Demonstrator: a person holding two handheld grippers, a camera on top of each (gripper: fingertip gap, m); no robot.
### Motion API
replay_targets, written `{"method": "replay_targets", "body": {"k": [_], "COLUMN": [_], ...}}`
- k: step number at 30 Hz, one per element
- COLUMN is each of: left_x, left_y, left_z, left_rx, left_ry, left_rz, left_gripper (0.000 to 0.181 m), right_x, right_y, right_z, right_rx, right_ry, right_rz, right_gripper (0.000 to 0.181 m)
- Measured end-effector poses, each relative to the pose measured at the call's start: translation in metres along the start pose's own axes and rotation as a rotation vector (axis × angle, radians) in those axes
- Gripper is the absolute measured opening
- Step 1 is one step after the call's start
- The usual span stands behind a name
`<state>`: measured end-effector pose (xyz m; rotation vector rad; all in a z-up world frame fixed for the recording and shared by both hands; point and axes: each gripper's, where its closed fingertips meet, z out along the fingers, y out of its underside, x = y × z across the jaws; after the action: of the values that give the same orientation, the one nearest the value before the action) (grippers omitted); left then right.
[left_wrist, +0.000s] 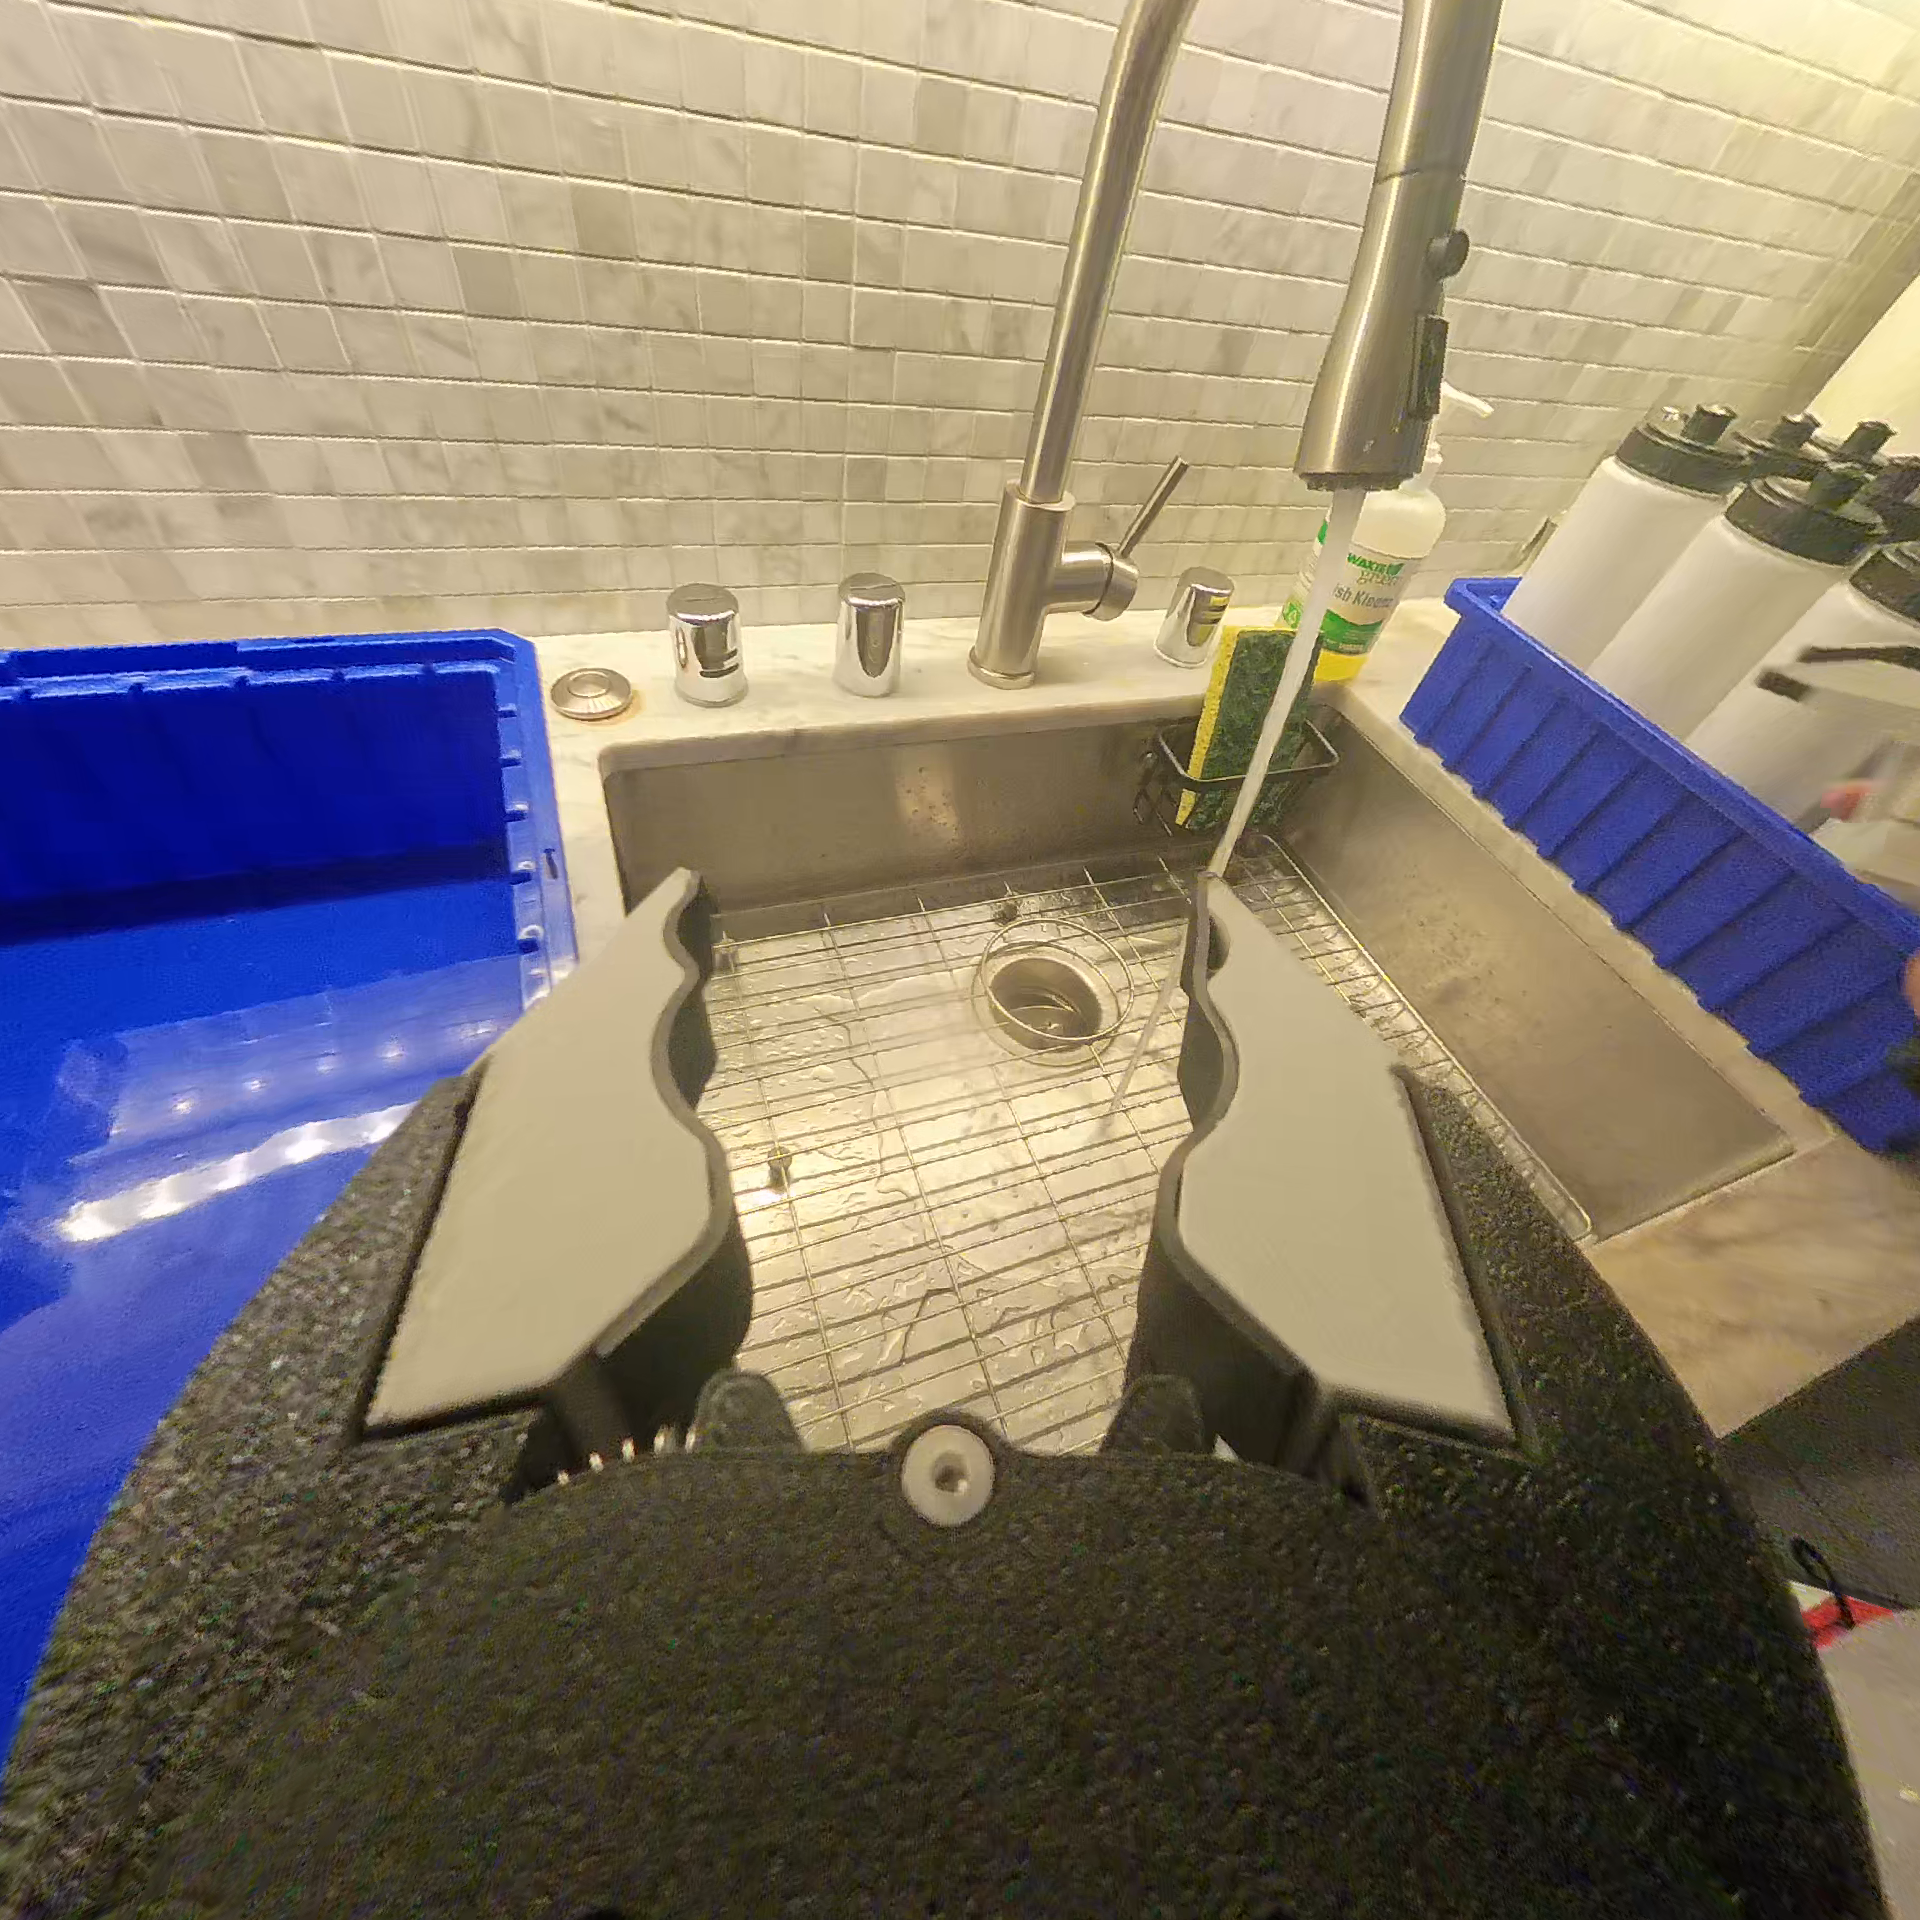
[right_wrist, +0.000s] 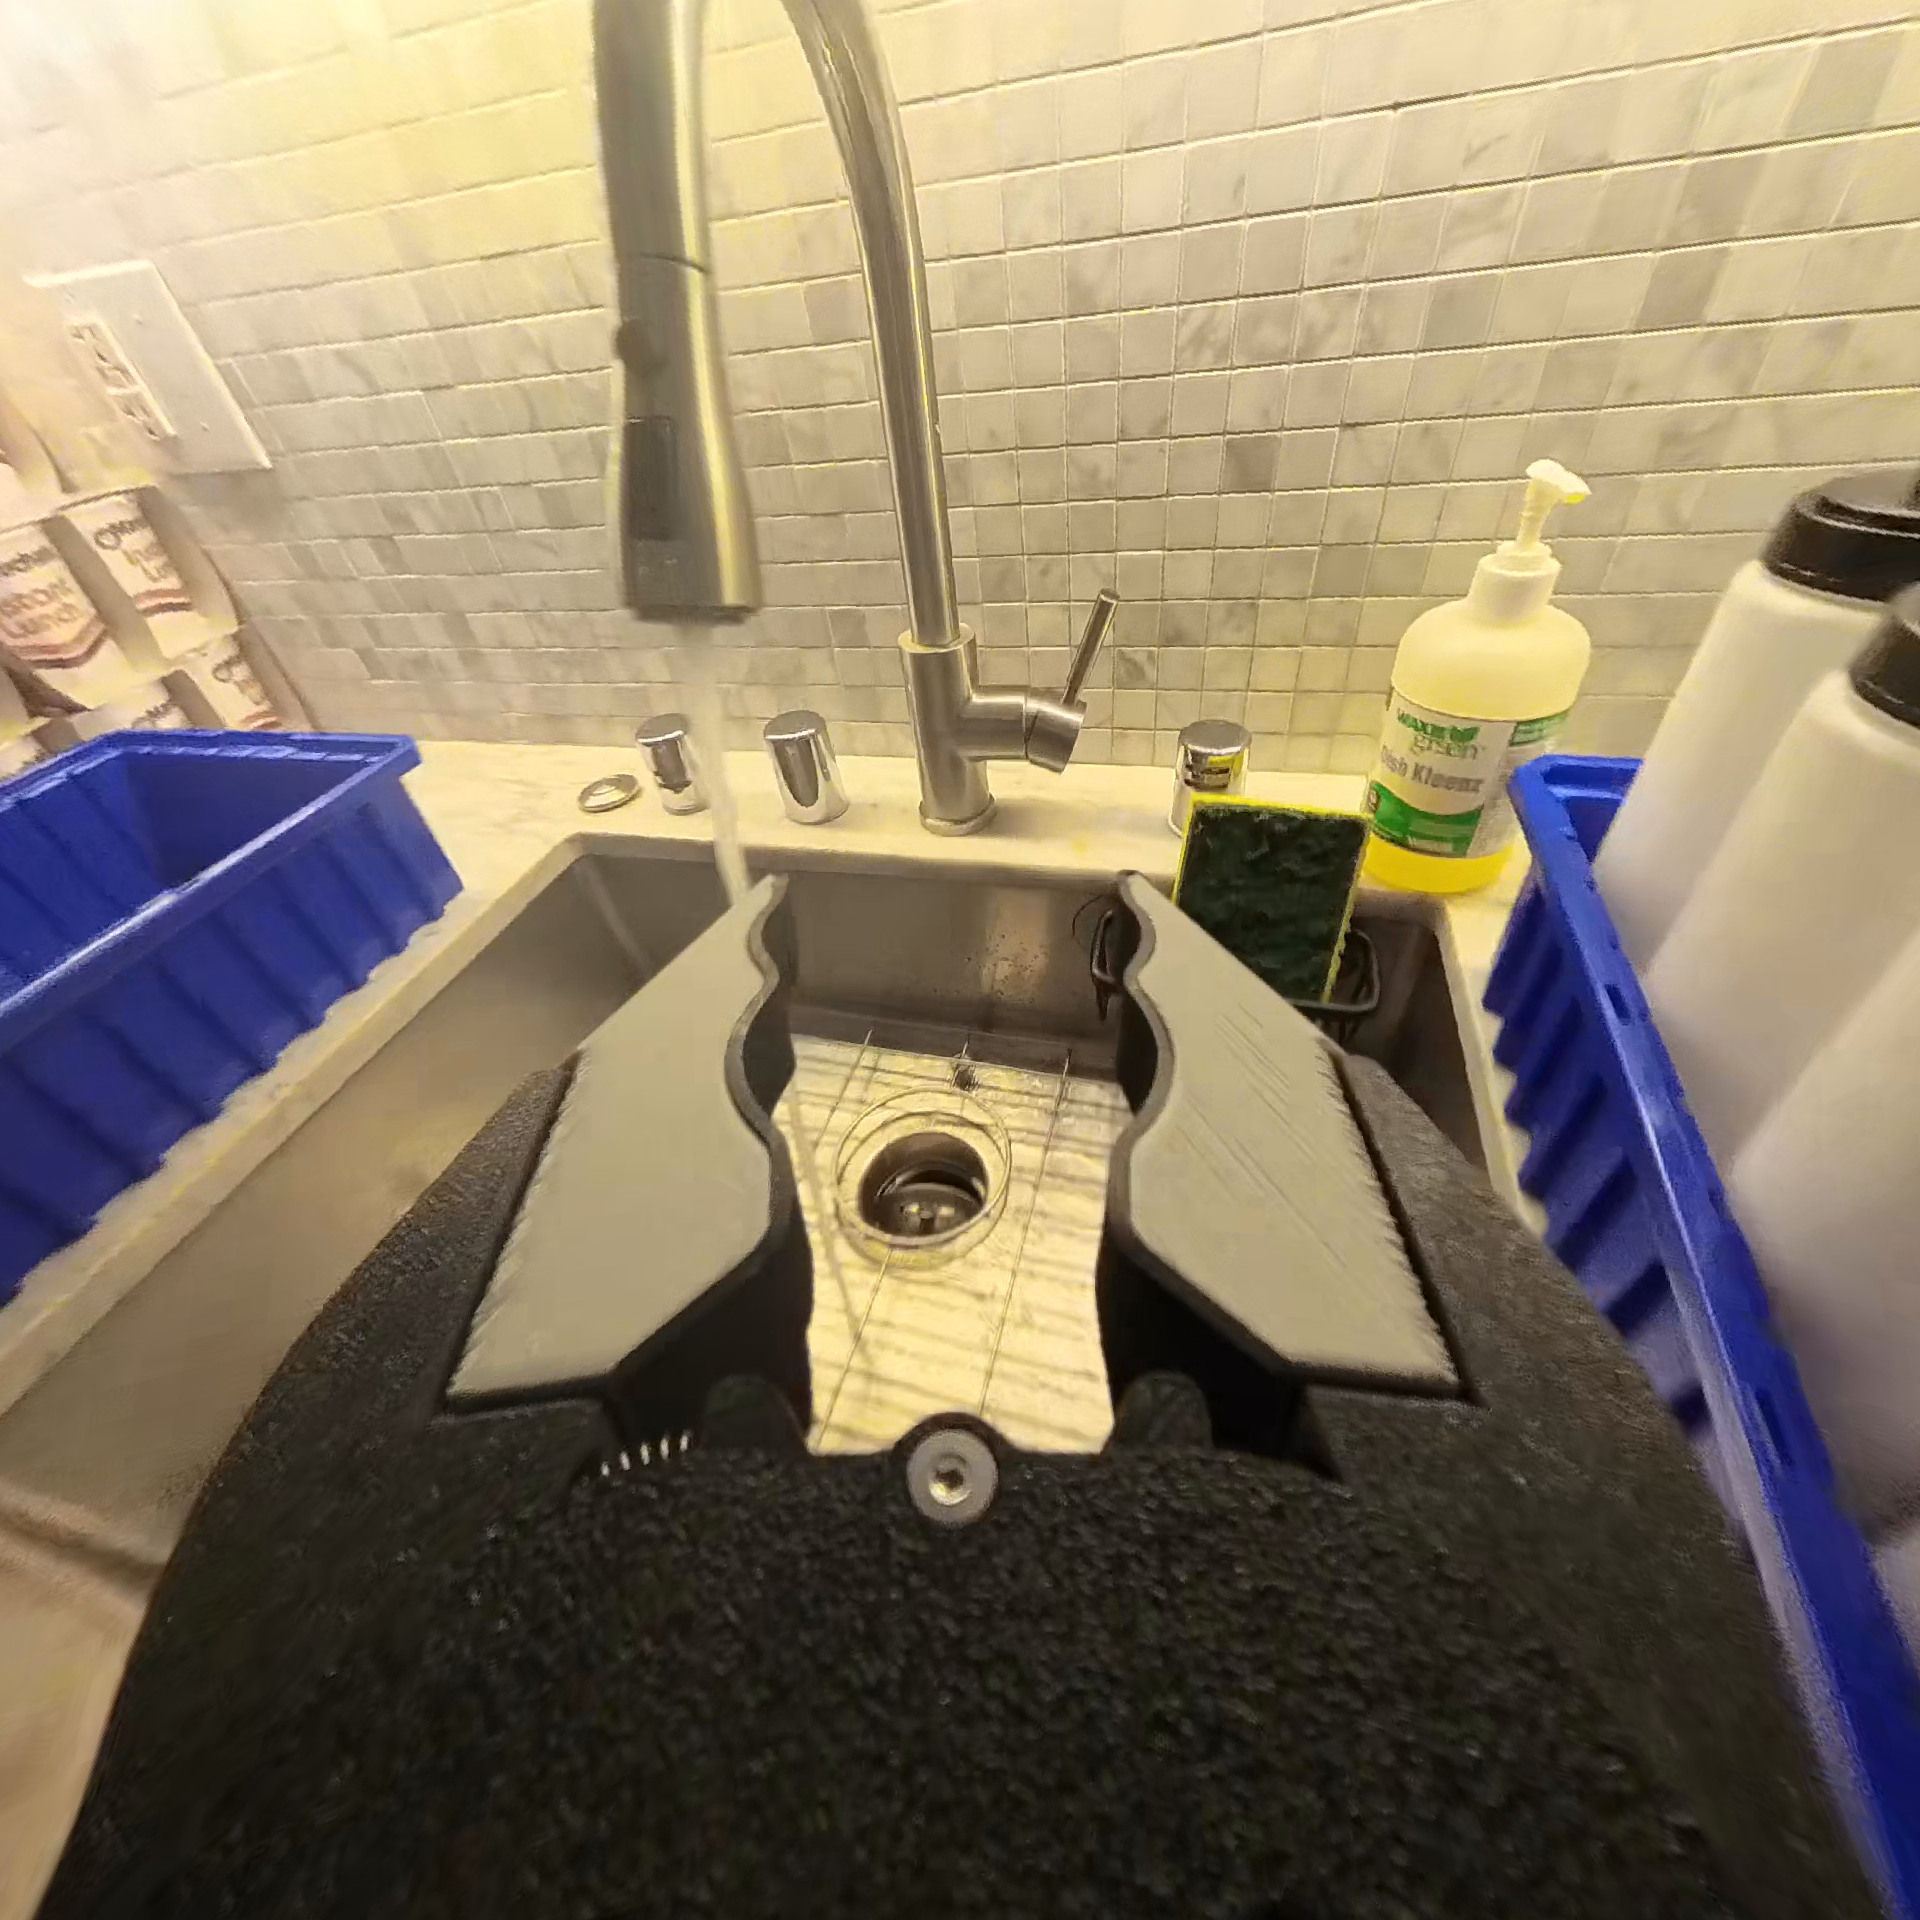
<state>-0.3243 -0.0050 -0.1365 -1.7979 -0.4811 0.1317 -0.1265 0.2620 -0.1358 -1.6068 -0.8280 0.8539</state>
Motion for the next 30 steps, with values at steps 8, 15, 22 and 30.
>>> {"method": "replay_targets", "body": {"k": [8,15,22,30], "left_x": [-0.020,-0.007,0.020,0.044], "left_y": [-0.004,-0.019,-0.017,0.008], "left_z": [-0.027,-0.021,-0.001,0.009], "left_rx": [0.008,0.032,0.003,-0.090], "left_ry": [-0.172,-0.250,-0.217,-0.169], "left_rz": [-0.040,-0.037,-0.012,0.028], "left_gripper": [0.090,0.091,0.090,0.088], "right_x": [0.060,0.073,0.077,0.074], "right_y": [-0.006,0.007,0.020,0.021], "right_z": [0.174,0.274,0.317,0.335], "right_rx": [-0.014,-0.046,-0.069,-0.106], "right_ry": [-0.023,-0.025,-0.015,-0.043], "right_rz": [0.028,0.045,0.055,-0.002], "right_gripper": [0.055,0.055,0.046,0.018]}}
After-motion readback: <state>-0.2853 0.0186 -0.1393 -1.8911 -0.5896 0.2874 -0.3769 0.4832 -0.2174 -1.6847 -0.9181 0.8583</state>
